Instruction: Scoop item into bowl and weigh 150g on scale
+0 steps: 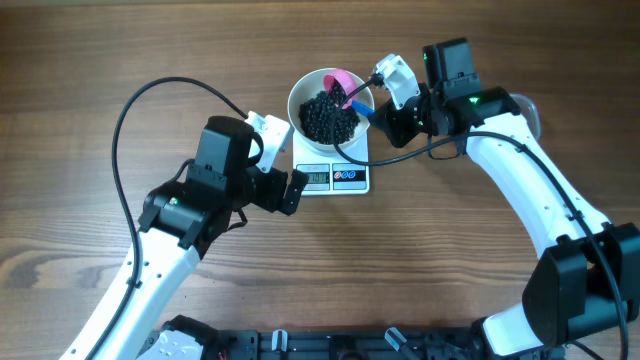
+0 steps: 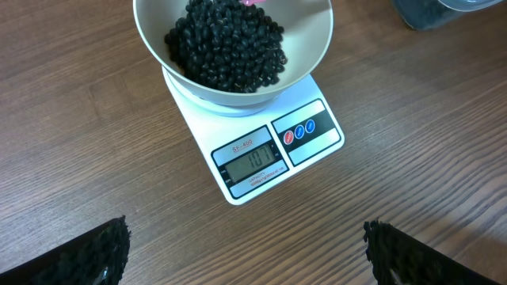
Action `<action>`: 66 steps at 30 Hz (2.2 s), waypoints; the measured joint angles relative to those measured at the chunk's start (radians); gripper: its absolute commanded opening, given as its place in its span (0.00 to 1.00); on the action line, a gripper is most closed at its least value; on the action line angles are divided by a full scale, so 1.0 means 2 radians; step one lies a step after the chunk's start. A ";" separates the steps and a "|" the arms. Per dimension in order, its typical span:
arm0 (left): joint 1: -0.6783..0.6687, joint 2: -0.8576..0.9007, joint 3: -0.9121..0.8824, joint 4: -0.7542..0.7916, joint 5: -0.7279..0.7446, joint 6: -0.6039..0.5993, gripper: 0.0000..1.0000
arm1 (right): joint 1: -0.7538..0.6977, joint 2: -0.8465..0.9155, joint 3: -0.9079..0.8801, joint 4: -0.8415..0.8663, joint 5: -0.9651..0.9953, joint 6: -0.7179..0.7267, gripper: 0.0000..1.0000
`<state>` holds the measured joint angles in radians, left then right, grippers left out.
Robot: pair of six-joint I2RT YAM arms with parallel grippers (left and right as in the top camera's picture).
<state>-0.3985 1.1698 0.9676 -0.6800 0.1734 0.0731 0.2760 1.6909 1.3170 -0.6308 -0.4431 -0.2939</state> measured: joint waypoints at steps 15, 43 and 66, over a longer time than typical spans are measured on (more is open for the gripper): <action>0.000 0.000 0.000 0.000 0.000 0.000 1.00 | 0.000 0.000 0.000 0.000 0.000 0.000 0.04; 0.000 0.000 0.000 0.000 0.000 0.000 1.00 | 0.000 0.000 0.000 -0.002 0.000 -0.011 0.04; 0.000 0.000 0.000 0.000 0.000 0.000 1.00 | 0.005 0.000 0.000 -0.020 0.036 -0.072 0.04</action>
<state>-0.3985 1.1698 0.9676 -0.6796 0.1734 0.0731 0.2867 1.6909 1.3170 -0.6704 -0.3717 -0.4370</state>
